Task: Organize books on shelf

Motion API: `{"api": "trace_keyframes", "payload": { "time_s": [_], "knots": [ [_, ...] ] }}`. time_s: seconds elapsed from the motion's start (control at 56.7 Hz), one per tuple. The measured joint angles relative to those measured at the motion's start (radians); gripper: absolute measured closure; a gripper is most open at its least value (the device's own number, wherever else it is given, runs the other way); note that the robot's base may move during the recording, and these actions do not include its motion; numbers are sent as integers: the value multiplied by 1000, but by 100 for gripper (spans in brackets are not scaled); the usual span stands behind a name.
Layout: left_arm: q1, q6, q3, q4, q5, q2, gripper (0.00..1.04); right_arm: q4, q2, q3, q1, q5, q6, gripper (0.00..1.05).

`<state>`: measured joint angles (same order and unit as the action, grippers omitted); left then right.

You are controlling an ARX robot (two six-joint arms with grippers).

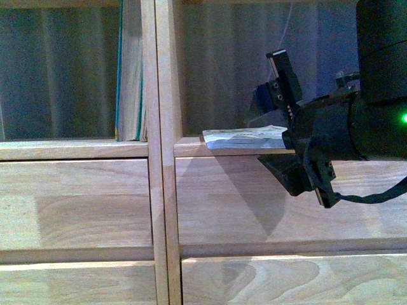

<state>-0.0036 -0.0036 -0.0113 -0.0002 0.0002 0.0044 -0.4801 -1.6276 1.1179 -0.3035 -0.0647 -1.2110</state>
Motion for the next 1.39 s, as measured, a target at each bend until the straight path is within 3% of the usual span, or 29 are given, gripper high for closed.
{"api": "trace_keyframes", "payload": {
  "time_s": [0.335,0.37,0.564,0.793,0.899,1.146,1.393],
  "knots": [
    [0,0,0,0,0,0,7,-34,19,-35,11,8,-9,97],
    [2,-2,0,0,8,0,7,-39,31,-46,16,3,-11,97],
    [113,-159,-100,81,282,130,7,-56,122,-112,42,-26,-4,97],
    [200,-225,-320,243,470,343,7,-62,235,-144,69,-75,18,98],
    [226,-249,-428,330,497,505,7,-72,261,-144,84,-84,40,98],
    [172,-374,-750,280,557,923,7,-193,288,-155,108,-100,41,98],
    [47,-628,-972,351,688,1167,7,-425,322,-201,87,-207,52,98]
  ]
}}
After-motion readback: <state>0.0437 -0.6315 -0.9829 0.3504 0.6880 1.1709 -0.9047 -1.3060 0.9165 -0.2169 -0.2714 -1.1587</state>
